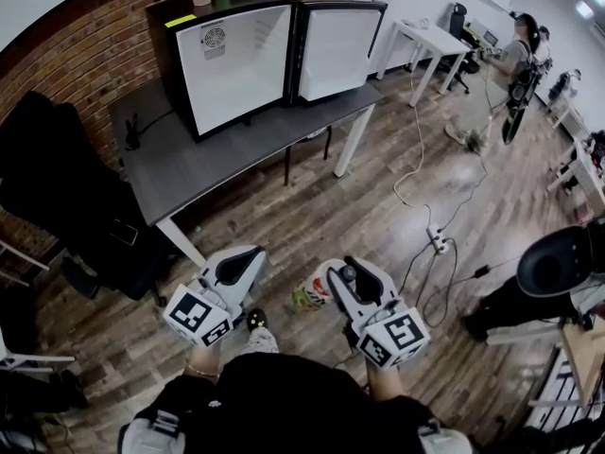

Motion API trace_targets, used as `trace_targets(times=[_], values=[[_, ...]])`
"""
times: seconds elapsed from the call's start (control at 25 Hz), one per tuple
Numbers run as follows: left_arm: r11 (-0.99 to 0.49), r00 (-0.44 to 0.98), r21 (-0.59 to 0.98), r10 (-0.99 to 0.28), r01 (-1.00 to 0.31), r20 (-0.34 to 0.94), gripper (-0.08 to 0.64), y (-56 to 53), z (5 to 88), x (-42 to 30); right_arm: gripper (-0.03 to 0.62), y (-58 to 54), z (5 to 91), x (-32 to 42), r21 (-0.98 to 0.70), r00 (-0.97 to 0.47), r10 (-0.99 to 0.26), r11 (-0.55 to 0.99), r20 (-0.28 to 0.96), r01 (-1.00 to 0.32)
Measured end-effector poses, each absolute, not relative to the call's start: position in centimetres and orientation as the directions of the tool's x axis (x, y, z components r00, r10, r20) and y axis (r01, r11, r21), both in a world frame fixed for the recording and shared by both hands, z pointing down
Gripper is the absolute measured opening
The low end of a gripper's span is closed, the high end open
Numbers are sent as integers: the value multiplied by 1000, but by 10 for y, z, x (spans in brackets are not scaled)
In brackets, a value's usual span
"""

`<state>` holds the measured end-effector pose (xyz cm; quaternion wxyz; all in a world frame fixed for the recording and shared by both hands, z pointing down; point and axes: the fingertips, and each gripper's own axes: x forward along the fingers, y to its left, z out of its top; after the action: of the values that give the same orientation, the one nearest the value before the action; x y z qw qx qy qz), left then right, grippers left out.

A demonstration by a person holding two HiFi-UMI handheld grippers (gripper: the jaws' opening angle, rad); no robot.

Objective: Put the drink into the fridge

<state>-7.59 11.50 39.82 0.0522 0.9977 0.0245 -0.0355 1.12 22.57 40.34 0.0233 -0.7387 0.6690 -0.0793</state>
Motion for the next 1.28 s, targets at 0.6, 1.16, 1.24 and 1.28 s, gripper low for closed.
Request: trace_targets(times=[0.6,1.16,1.24,1.28], values=[[-993,997,118,21,30,-74,3,-12,409,-58,150,103,397,39,-123,109,-987,-123,115,-985],[-989,996,146,-25,-12,-86,3,-85,423,-62,150,27,409,37,-132,61,-989,-79,136,-988],[-989,996,149,-29,-16,-86,3,-88,425,-59,150,24,411,41,-137,57,-989,-75,135,-988],[-989,996,148,-31,-17,-88,3,-89,424,-57,150,22,412,44,-137,55,-989,-74,134,-988]])
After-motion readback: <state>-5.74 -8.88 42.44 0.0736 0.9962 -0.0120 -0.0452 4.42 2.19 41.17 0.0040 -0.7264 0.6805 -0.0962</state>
